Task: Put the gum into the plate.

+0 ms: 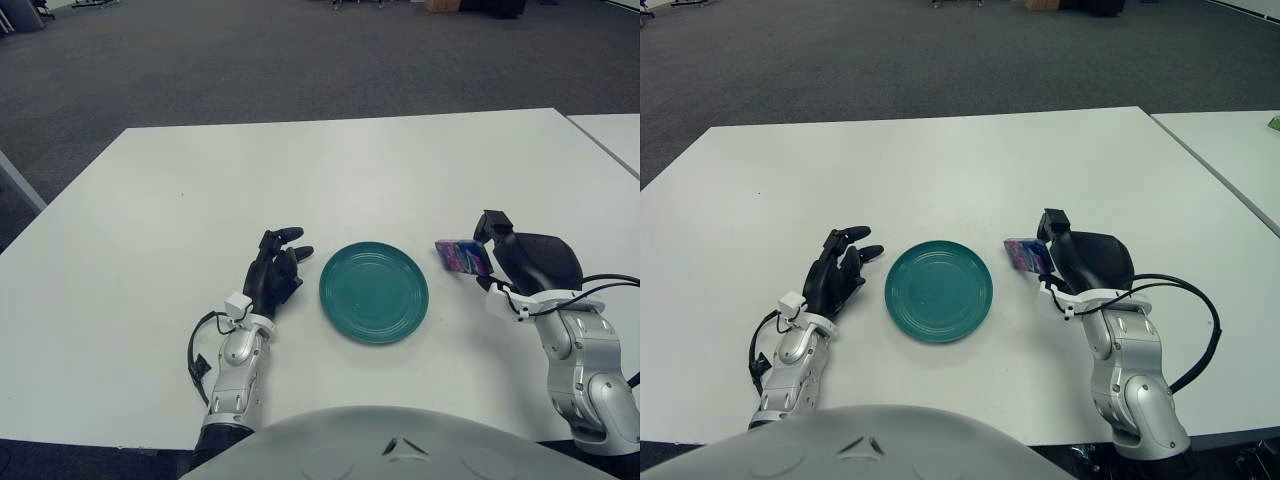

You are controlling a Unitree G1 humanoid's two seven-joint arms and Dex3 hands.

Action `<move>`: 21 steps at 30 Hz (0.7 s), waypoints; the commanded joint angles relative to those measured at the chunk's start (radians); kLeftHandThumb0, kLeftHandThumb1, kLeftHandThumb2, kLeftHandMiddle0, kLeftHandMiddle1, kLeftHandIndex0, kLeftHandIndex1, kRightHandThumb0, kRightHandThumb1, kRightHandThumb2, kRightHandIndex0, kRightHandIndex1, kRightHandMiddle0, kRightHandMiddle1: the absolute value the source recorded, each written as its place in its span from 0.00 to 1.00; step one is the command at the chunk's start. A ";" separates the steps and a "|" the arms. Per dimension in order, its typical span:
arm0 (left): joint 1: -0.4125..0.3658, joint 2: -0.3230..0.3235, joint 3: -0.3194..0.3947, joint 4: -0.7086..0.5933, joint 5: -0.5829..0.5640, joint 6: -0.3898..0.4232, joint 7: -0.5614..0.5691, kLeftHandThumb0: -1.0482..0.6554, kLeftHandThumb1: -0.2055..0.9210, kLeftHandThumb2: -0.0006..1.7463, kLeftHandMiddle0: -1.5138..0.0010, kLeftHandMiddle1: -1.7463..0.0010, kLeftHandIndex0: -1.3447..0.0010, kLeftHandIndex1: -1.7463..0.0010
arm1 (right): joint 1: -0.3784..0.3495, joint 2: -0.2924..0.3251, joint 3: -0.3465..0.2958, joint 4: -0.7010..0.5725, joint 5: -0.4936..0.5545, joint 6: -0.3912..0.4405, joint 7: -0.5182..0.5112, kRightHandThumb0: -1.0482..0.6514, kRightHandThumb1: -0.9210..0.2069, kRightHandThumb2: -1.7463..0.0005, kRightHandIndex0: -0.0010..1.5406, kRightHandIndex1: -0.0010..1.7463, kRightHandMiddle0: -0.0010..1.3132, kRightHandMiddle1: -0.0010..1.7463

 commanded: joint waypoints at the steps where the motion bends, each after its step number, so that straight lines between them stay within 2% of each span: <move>1: 0.011 0.004 0.006 0.034 -0.005 0.030 -0.003 0.19 1.00 0.45 0.75 0.38 0.89 0.25 | -0.022 0.007 -0.016 -0.025 -0.001 0.001 0.025 0.37 0.37 0.38 0.67 1.00 0.36 1.00; 21: 0.006 0.006 0.014 0.046 -0.016 0.028 -0.013 0.18 1.00 0.45 0.76 0.38 0.89 0.25 | -0.039 0.047 0.004 -0.095 -0.065 -0.024 0.086 0.36 0.38 0.37 0.73 1.00 0.37 1.00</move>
